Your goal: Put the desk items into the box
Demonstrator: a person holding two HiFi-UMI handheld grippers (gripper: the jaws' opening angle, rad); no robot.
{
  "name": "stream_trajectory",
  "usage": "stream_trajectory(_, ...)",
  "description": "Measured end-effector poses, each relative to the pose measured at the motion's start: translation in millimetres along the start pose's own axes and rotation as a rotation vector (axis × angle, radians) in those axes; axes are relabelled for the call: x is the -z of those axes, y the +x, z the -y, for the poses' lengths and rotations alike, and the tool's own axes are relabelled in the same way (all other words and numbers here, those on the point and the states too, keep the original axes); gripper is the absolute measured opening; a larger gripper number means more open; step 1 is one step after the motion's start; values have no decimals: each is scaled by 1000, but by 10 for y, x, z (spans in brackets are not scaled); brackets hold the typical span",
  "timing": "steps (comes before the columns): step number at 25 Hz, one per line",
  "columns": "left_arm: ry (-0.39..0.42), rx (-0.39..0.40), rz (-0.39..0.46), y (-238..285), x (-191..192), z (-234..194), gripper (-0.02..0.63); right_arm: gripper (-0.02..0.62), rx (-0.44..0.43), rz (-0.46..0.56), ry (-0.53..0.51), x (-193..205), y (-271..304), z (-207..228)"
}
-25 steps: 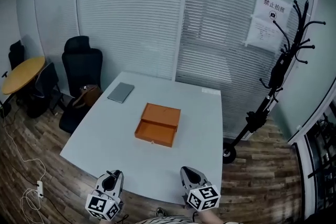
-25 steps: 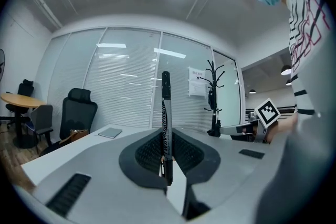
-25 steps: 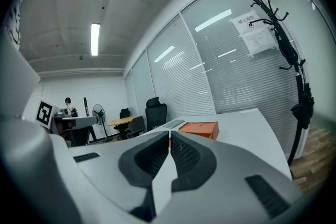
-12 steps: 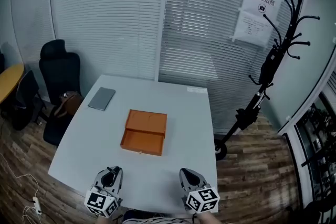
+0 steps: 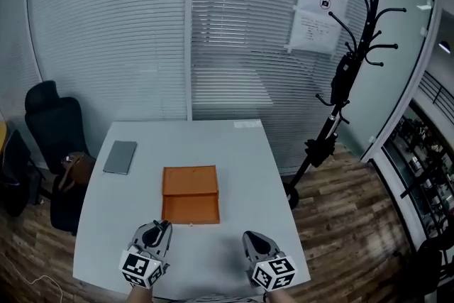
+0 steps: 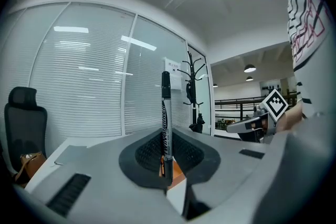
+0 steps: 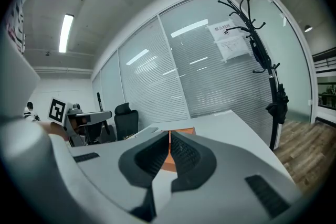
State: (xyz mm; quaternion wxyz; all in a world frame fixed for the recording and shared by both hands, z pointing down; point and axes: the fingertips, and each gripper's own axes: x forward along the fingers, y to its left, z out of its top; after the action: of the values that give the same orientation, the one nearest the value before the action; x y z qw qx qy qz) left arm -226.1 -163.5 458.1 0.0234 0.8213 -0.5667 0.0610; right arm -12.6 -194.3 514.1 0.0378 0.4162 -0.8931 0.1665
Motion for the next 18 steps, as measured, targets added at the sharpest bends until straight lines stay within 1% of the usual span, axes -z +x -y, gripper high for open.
stream_trajectory(4,54,54,-9,155,-53,-167,21,26,35,9,13,24,83,-63)
stream_trajectory(9,85,105,-27,381,-59,-358,21,26,83,21,23,23,123,-118)
stream_trajectory(18,200,215,-93,940,119,-368,21,26,183,19,38,82,1,-6)
